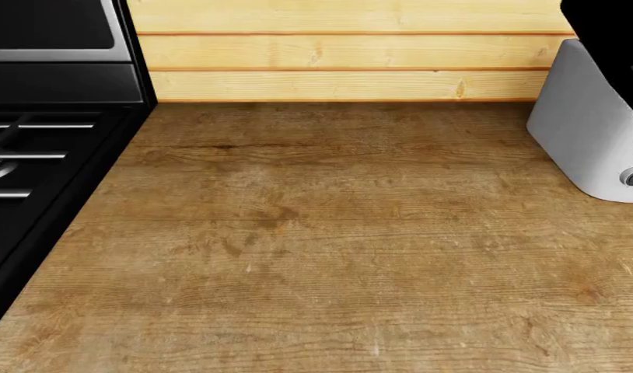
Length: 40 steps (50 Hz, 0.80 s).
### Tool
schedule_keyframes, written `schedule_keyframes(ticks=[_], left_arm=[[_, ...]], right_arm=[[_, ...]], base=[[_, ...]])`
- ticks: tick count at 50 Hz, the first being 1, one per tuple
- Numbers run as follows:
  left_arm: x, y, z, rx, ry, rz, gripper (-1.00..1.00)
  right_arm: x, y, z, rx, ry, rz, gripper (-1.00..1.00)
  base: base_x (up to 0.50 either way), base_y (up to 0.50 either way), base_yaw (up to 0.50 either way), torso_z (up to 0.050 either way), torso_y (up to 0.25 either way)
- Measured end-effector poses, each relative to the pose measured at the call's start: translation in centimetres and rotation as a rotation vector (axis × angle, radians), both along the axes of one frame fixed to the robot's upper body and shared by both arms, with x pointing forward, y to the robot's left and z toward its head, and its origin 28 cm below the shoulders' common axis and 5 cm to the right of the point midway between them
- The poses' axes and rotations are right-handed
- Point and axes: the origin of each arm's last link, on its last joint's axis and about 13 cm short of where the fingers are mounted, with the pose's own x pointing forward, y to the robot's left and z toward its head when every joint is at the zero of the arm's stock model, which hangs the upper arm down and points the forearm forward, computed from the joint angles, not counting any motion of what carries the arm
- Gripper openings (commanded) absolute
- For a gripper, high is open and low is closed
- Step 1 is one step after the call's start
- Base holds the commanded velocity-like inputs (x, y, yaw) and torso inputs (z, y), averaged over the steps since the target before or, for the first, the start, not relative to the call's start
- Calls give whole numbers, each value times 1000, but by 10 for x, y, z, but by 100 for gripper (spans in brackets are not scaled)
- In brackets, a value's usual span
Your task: Pick the garlic, chili pepper from the counter and place them in the cabinet. Then close the cabinet.
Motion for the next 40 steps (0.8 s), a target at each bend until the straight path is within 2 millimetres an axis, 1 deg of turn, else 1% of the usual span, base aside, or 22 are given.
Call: schedule_keyframes(ticks=[8, 15, 24, 31, 40], left_arm=[[8, 3, 3, -4, 8, -1, 100], [30, 8, 8, -13, 31, 5, 100], [53, 11, 12, -15, 59, 12, 100], [62, 12, 12, -17, 72, 15, 100], [67, 13, 13, -18, 79, 19, 100]], right_arm=[[4, -3, -1, -22, -23, 0, 100], [16, -7, -9, -162, -154, -57, 100], [22, -8, -15, -273, -240, -109, 100], [23, -6, -18, -317, -267, -130, 100], [23, -4, -21, -350, -280, -143, 100]], base=[[5, 0, -1, 0, 0], [3, 0, -2, 0, 0], [4, -2, -2, 0, 0], [6, -2, -3, 0, 0], [5, -2, -4, 0, 0]])
